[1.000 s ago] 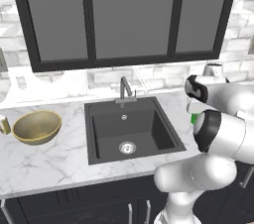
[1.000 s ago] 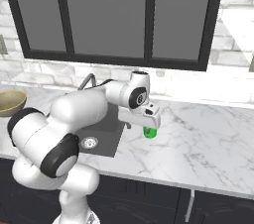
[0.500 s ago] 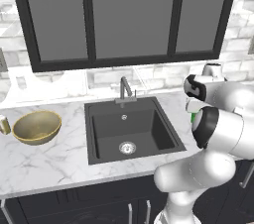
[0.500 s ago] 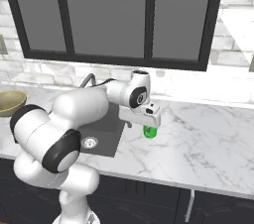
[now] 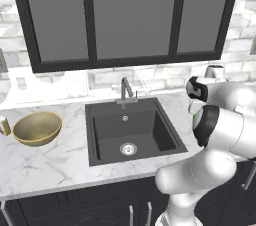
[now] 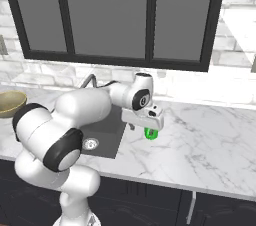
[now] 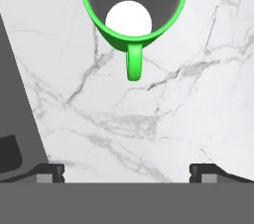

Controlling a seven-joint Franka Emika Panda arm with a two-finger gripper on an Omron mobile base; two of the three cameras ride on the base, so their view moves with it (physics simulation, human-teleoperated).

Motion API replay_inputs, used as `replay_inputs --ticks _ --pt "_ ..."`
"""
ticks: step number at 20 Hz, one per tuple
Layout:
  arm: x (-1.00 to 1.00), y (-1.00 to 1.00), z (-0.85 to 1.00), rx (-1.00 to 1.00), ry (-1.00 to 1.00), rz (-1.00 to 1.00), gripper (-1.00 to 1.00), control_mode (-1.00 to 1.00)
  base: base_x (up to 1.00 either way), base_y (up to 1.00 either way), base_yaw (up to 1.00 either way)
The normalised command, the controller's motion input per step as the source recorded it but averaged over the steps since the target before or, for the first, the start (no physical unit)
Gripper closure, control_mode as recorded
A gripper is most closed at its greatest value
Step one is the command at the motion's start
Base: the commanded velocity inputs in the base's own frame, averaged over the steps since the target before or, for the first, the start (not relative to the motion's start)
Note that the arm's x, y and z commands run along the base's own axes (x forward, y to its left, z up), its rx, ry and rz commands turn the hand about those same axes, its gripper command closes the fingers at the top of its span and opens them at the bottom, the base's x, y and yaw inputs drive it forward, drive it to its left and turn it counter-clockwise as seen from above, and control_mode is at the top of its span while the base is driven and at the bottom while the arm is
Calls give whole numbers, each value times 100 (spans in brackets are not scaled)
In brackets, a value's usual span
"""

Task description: Pick the mug and place it in the sink. Pick the bowl and place it in the open cabinet and then close the cabinet.

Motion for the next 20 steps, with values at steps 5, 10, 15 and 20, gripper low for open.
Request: replay_inputs --ticks 5,10,15,20 --pt "0 -4 -20 0 0 0 -100 -100 0 0 0" --pt "5 -5 -19 0 0 0 -100 -100 0 0 0" --pt "9 -1 -22 0 0 0 -100 -100 0 0 0" --pt "15 0 -17 0 0 1 -100 -100 0 0 0"
